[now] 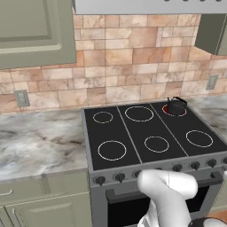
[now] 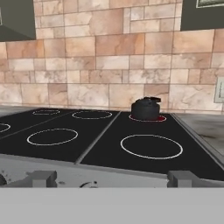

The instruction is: The kettle is done boiling. Turn off the stove, then wait for 300 timesteps before moving the kettle to the dining table.

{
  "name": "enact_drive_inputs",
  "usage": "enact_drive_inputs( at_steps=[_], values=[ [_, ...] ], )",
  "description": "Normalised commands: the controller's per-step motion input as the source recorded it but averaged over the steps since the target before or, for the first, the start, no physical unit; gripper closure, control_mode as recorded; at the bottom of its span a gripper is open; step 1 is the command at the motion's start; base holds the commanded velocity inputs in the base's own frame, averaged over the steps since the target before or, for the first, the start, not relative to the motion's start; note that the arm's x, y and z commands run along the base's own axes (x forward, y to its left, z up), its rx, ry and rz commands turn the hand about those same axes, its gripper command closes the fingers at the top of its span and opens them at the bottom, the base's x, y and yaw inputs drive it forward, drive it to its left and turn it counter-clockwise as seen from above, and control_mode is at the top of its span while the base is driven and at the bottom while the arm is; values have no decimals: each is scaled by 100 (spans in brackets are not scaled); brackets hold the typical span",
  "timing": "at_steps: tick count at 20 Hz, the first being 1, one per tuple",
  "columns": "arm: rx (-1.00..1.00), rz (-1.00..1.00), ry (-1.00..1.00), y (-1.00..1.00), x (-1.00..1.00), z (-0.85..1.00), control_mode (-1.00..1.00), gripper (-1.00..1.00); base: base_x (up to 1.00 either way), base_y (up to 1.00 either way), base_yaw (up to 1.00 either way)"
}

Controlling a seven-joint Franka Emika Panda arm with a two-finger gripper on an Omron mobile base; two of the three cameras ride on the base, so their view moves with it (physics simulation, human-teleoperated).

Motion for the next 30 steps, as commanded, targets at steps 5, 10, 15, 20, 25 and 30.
enact_drive_inputs(
  at_steps=[5,10,15,20,25,30],
  values=[
    [0,-1,-2,-9,16,-29,-100,-100,0,0,0],
    [0,0,-3,-2,21,-28,-100,-100,0,0,0],
    [0,0,-1,-1,22,-27,-100,-100,0,0,0],
    [0,0,-2,-7,21,-25,-100,-100,0,0,0],
    [0,0,-1,-14,17,-19,-100,-100,0,0,0],
    [0,0,0,-16,16,-17,-100,-100,0,0,0]
  ],
)
